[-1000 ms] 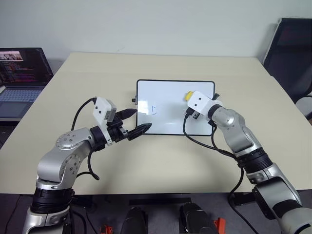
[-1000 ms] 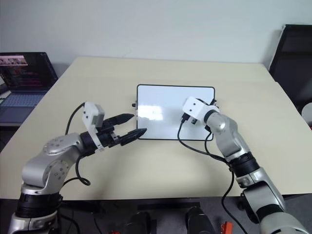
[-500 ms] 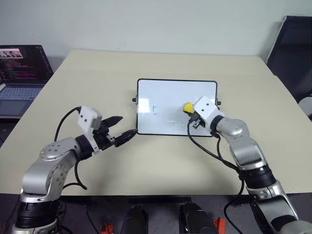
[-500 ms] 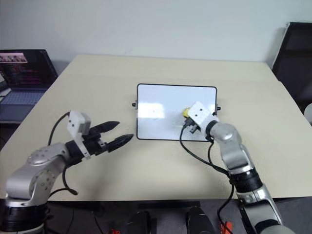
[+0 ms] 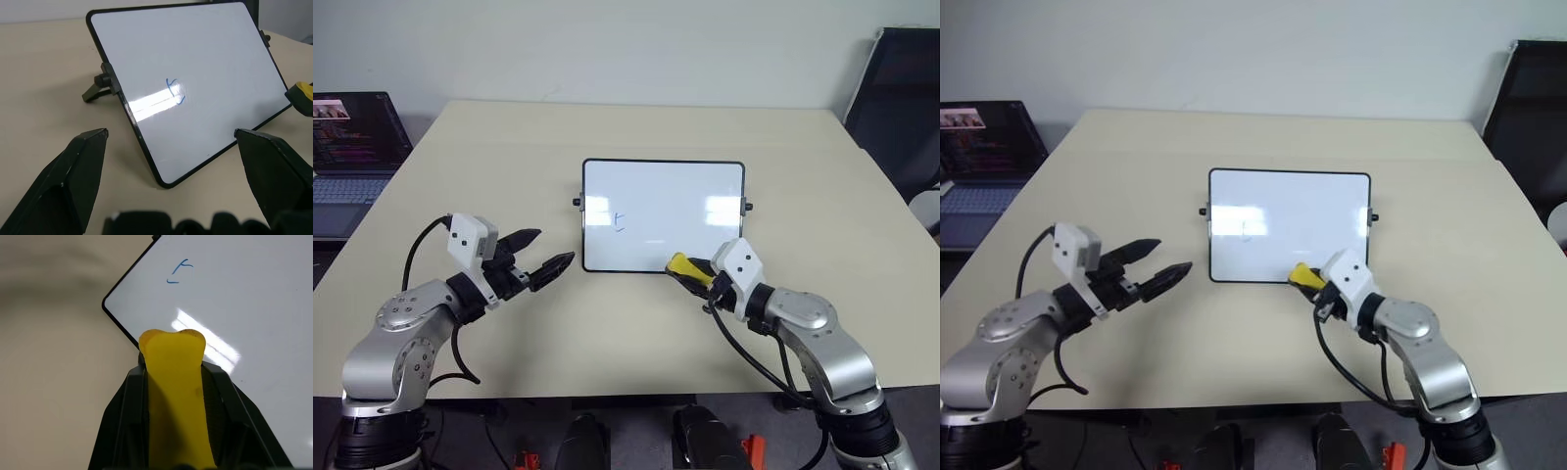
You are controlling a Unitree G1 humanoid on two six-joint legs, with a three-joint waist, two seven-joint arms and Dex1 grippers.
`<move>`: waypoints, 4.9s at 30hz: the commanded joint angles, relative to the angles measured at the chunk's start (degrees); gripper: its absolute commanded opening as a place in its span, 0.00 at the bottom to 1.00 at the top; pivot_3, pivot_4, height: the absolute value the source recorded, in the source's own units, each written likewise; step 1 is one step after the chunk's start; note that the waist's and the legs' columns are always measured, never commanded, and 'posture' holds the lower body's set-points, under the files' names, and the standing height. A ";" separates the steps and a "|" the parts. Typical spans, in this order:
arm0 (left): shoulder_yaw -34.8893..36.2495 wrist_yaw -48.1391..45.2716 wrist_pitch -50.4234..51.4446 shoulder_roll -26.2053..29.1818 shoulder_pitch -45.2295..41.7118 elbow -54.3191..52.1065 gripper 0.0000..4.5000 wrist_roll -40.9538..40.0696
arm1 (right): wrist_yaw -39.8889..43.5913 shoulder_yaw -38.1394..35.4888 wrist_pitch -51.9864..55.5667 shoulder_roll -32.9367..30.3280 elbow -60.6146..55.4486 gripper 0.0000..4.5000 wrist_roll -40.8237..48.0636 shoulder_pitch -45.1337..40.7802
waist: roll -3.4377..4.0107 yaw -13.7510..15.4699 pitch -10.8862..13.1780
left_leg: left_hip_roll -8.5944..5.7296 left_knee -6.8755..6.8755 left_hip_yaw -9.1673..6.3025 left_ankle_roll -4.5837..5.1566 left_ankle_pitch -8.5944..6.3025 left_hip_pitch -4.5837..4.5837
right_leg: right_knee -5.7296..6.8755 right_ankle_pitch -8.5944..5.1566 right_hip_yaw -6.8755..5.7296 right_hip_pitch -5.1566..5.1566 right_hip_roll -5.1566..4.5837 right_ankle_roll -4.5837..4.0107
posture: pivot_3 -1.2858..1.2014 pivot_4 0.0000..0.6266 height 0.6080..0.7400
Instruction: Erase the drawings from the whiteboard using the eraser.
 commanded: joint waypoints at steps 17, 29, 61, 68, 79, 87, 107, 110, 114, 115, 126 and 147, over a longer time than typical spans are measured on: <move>-2.19 -1.67 -1.25 0.97 -2.35 0.69 1.00 1.95 | -3.91 13.18 -12.41 2.12 21.40 0.25 -11.79 -23.97 | 0.00 -0.06 0.01 | 0.01 0.01 0.00 0.00 0.00 0.03 | 0.05 0.03 -0.04 0.00 0.03 -0.01 | 0.52 0.24 1.00; -4.12 -3.33 -0.97 1.03 -3.78 1.32 1.00 2.83 | -8.34 16.43 -24.54 9.52 49.34 0.25 -20.63 -41.04 | 0.00 -0.05 0.01 | 0.03 -0.05 -0.03 0.00 0.00 0.00 | 0.10 0.21 -0.07 0.01 0.05 0.26 | 0.52 0.24 1.00; -4.33 -2.89 -1.35 -0.34 -3.17 1.19 1.00 2.28 | -8.25 20.79 -30.06 6.06 58.63 0.25 -33.72 -41.94 | -0.01 -0.10 -0.02 | 0.01 0.16 -0.10 0.30 0.23 0.38 | 0.35 0.30 -0.07 0.31 0.07 -0.08 | 0.52 0.24 1.00; -4.37 -2.97 -1.45 -0.42 -3.25 1.27 1.00 2.25 | -6.65 22.02 -34.05 4.03 59.40 0.25 -34.12 -41.73 | -0.03 -0.11 -0.03 | -0.08 0.19 -0.07 0.29 0.23 0.38 | 0.13 0.31 -0.02 0.09 -0.04 -0.10 | 0.52 0.24 1.00; -6.38 -4.45 -1.27 0.15 -5.33 -0.16 1.00 2.12 | -1.91 12.15 -25.40 4.07 36.96 0.25 -27.12 -30.64 | -0.03 0.25 -0.02 | 0.02 -0.01 -0.10 0.32 0.25 0.33 | 0.27 0.20 -0.09 0.30 0.07 0.01 | 0.52 0.24 1.00; -14.18 -8.51 -2.00 -1.16 -13.82 -0.56 1.00 3.15 | -6.15 -9.48 5.42 8.37 4.29 0.25 -16.62 -16.16 | -0.02 1.46 0.00 | 0.02 -0.03 -0.18 0.30 0.24 -0.04 | 0.25 0.24 -0.17 0.01 0.09 0.19 | 0.52 0.24 1.00; -39.49 -29.63 -15.01 -16.79 -39.11 24.66 1.00 16.19 | -14.41 -26.87 20.28 1.25 5.58 0.25 -8.50 -3.10 | 0.04 0.50 0.03 | -0.08 0.03 -0.07 0.31 0.24 0.01 | 0.19 0.15 -0.03 0.07 0.06 0.05 | 0.52 0.24 1.00; -40.58 -29.47 -17.63 -18.67 -40.07 27.60 1.00 19.14 | -15.06 -27.96 17.61 0.40 11.49 0.25 -6.70 -4.98 | 0.07 0.47 0.05 | -0.07 0.00 -0.08 0.32 0.24 0.00 | 0.21 0.16 -0.05 0.06 0.08 0.08 | 0.52 0.24 1.00; -40.66 -29.89 -17.81 -20.41 -40.53 28.01 1.00 20.07 | -16.05 -27.95 13.73 -0.84 19.17 0.25 -5.20 -7.55 | 0.12 0.42 0.08 | -0.07 0.00 -0.08 0.32 0.24 -0.02 | 0.20 0.28 -0.03 0.06 0.08 0.33 | 0.52 0.24 1.00; -40.41 -29.86 -17.36 -20.76 -40.50 27.67 1.00 19.89 | -16.71 -28.17 12.65 -0.97 21.20 0.25 -4.95 -8.38 | 0.13 0.39 0.09 | -0.08 0.00 -0.08 0.32 0.24 -0.02 | 0.20 0.28 -0.02 0.06 0.08 0.33 | 0.52 0.24 1.00; -38.18 -28.14 -13.86 -19.97 -38.33 23.93 1.00 19.15 | -18.21 -28.00 6.84 -3.13 30.12 0.68 -1.30 -11.08 | 0.29 0.09 0.18 | -0.08 0.00 -0.09 0.33 0.24 -0.01 | 0.24 0.31 -0.02 0.07 0.09 0.40 | 0.52 0.24 1.00; -4.86 8.63 0.49 -17.53 -6.16 -6.60 1.00 12.79 | -19.55 -26.25 -8.86 7.47 -5.07 1.00 6.74 14.63 | 0.45 0.30 0.15 | -0.08 0.02 -0.27 0.33 0.23 -0.01 | 0.24 0.13 -0.17 0.16 0.02 0.31 | 0.52 0.24 1.00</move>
